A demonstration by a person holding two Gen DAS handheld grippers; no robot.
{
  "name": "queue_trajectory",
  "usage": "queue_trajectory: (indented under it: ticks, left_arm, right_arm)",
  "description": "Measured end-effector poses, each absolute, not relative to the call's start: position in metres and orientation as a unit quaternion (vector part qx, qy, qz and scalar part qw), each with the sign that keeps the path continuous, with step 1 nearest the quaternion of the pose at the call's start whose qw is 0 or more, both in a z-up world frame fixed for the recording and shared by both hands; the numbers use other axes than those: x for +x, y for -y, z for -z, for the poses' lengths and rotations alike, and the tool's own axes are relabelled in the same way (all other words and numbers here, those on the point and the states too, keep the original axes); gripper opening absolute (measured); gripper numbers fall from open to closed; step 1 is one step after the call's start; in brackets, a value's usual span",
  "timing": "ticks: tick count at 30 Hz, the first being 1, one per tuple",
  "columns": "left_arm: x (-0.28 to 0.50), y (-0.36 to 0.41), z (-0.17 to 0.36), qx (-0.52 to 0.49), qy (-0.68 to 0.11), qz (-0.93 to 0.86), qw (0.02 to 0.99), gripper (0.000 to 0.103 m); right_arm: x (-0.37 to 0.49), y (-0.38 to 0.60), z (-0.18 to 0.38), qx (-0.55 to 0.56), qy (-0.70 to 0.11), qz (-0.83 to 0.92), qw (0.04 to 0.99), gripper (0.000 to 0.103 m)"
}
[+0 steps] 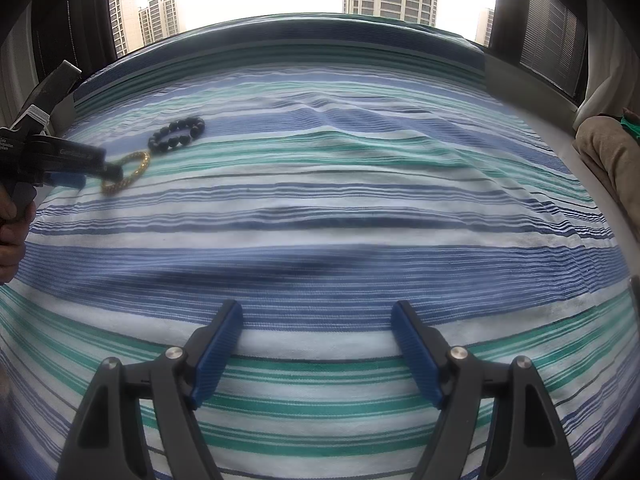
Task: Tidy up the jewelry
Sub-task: 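Lower the left tool onto the gold bangle and grasp its rim, then hold the gold bangle in the left tool while the right tool grasps the black bead bracelet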
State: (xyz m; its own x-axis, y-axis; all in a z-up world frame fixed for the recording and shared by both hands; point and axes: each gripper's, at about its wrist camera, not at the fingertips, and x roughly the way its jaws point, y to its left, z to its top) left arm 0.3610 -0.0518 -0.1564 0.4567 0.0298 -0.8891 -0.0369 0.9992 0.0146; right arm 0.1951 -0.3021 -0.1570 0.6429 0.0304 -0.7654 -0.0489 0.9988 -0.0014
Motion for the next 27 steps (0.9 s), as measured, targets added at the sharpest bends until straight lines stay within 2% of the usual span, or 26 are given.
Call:
queue_trajectory:
  ticks: [2,3,13,23,27]
  left_arm:
    - [0.358,0.054,0.155,0.008,-0.526,-0.012,0.850,0.006]
    - [0.356,0.054,0.155,0.010,-0.529,-0.014,0.848,0.003]
    - [0.306,0.010,0.136,-0.077,-0.527,0.009,0.847,0.003]
    - [0.233,-0.048,0.117,-0.103,-0.509,0.014,0.855,0.003]
    - [0.206,-0.064,0.116,-0.110,-0.505,0.017,0.856,0.003]
  right_arm:
    - [0.195,0.302,0.157,-0.011,-0.422,-0.022,0.906,0.078]
    - [0.195,0.302,0.157,-0.011,-0.422,-0.022,0.906,0.078]
    - [0.195,0.302,0.157,-0.011,-0.422,-0.022,0.906,0.078]
    - [0.195,0.303,0.158,-0.014,-0.422,-0.019,0.906,0.078]
    - [0.214,0.300,0.144,0.009,-0.468,-0.060,0.882,0.079]
